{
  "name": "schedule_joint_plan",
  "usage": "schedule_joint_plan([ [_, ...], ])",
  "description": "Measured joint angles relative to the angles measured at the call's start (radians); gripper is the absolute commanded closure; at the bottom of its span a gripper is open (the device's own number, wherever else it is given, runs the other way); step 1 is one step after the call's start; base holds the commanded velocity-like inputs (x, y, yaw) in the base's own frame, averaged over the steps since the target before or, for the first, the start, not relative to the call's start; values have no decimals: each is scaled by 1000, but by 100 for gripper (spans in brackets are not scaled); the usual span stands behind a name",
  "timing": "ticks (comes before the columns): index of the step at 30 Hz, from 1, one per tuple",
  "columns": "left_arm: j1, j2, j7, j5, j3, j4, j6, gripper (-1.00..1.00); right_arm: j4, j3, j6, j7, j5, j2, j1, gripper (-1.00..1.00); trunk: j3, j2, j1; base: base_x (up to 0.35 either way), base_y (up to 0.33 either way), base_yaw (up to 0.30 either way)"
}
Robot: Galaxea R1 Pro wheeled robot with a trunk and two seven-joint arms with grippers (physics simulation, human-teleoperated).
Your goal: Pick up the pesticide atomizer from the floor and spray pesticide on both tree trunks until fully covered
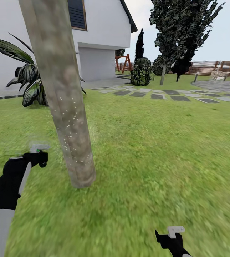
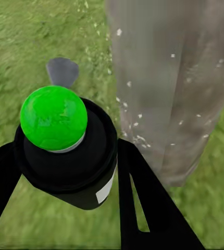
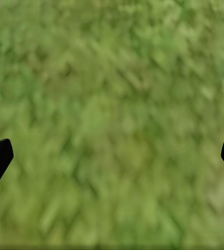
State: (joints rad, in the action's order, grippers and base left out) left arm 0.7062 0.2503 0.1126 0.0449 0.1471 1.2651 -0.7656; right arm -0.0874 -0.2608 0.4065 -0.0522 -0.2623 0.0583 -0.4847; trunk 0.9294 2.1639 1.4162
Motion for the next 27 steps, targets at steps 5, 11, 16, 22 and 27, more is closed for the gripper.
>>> schedule_joint_plan([
  [5, -7, 1, 1, -12, 3, -265, 223, 100, 0, 0, 0, 0, 0, 0, 0, -100, 0, 0, 0, 0, 0, 0],
  [11, -8, 1, -4, -18, 3, -447, 413, 100, 0, 0, 0, -1, 0, 0, 0, -100, 0, 0, 0, 0, 0, 0],
  [16, -49, -29, -11, -77, 1, -512, 508, 100, 0, 0, 1, -1, 0, 0, 0, -100, 0, 0, 0, 13, -37, 0],
  [22, -66, -40, -12, -77, -5, -681, 704, 100, -1, 0, 1, -3, 3, 0, 0, -100, 0, 0, 0, 96, -249, 0],
  [27, -76, -38, -9, -79, -6, -679, 718, 100, -2, 0, 0, -3, 3, 0, 0, -100, 0, 0, 0, 95, -263, 0],
])
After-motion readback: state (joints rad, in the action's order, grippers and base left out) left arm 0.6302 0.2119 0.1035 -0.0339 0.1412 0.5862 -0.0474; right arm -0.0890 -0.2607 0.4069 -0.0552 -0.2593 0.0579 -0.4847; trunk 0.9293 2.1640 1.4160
